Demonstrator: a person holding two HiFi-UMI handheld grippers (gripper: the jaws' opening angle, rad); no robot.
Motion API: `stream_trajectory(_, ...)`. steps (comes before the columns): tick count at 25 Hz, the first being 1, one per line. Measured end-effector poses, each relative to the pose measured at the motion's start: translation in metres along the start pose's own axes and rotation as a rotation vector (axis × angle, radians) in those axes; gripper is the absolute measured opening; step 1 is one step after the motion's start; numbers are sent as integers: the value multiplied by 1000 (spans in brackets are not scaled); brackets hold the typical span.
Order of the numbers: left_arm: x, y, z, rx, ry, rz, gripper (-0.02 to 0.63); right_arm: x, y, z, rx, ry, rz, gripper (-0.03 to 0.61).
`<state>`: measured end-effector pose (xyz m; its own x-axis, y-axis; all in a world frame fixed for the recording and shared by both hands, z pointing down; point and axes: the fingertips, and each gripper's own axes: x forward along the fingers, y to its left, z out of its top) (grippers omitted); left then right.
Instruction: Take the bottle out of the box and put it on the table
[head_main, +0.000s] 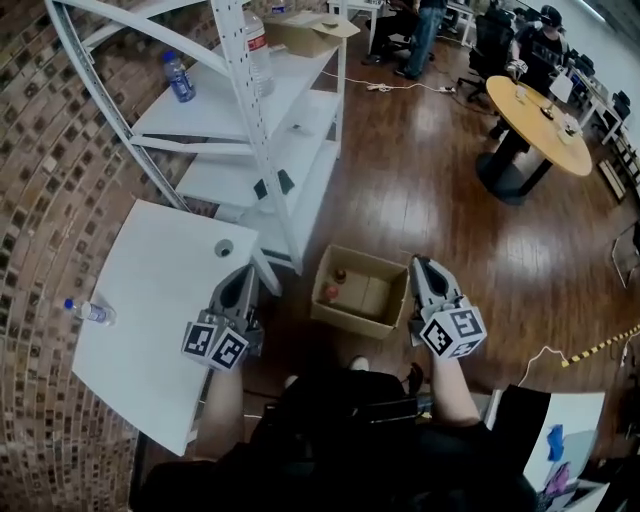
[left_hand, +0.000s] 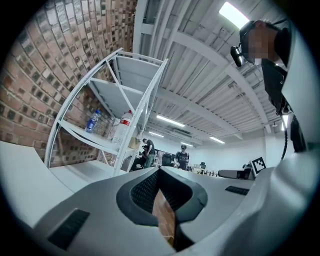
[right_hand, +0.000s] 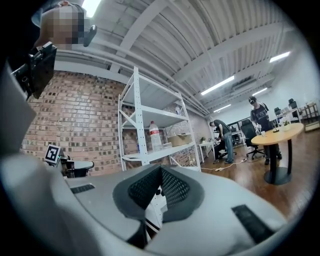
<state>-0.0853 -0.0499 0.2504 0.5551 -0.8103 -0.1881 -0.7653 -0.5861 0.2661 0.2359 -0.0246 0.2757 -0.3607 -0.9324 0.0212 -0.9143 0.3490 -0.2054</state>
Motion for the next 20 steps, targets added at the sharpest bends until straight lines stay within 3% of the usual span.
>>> stream_trajectory(9,15,-23,-15,37,-14,100,3,32,-20,4,-7,35,145,3)
stream_trajectory(20,39,-9,-43,55,114,75,3,59,-24,-36,6,134,129,3)
